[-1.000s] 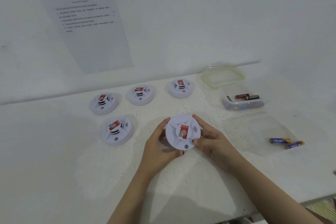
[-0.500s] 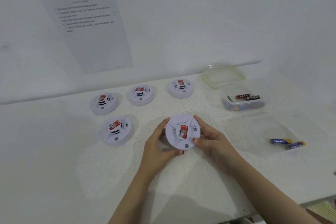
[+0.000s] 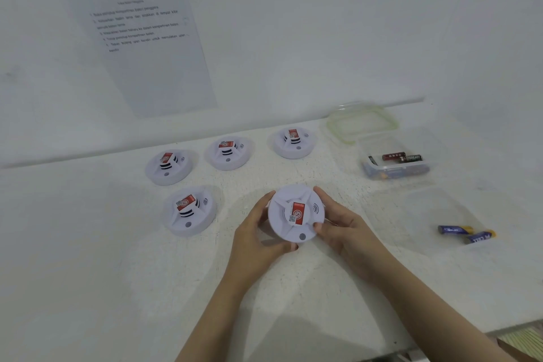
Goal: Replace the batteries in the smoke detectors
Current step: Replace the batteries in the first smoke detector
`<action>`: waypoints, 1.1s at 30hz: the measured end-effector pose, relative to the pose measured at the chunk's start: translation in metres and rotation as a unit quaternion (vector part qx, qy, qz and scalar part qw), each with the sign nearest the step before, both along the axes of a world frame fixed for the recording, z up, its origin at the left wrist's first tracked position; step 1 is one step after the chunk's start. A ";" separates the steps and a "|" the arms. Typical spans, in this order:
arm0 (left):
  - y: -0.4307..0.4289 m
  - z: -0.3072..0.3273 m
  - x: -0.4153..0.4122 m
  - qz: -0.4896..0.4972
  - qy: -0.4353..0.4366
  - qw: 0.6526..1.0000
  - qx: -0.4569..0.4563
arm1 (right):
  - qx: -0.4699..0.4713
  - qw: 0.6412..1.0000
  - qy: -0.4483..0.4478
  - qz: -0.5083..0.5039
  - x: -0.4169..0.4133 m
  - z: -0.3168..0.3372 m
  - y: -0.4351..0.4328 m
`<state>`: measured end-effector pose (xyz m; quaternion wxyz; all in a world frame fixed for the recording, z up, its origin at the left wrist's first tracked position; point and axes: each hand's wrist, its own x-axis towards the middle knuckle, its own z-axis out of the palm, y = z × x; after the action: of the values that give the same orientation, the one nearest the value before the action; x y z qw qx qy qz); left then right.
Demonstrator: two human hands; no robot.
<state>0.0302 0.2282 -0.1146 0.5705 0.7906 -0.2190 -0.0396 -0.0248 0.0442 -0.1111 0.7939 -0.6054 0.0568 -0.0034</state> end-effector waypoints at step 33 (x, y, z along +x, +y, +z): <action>0.001 -0.009 0.006 0.017 -0.023 0.999 0.023 | -0.024 1.000 -0.010 -0.005 0.000 0.001 0.003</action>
<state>0.0358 0.2289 -0.1235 0.5478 0.8078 -0.2171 -0.0167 -0.0248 0.0468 -0.1104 0.7794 -0.6243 0.0513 -0.0149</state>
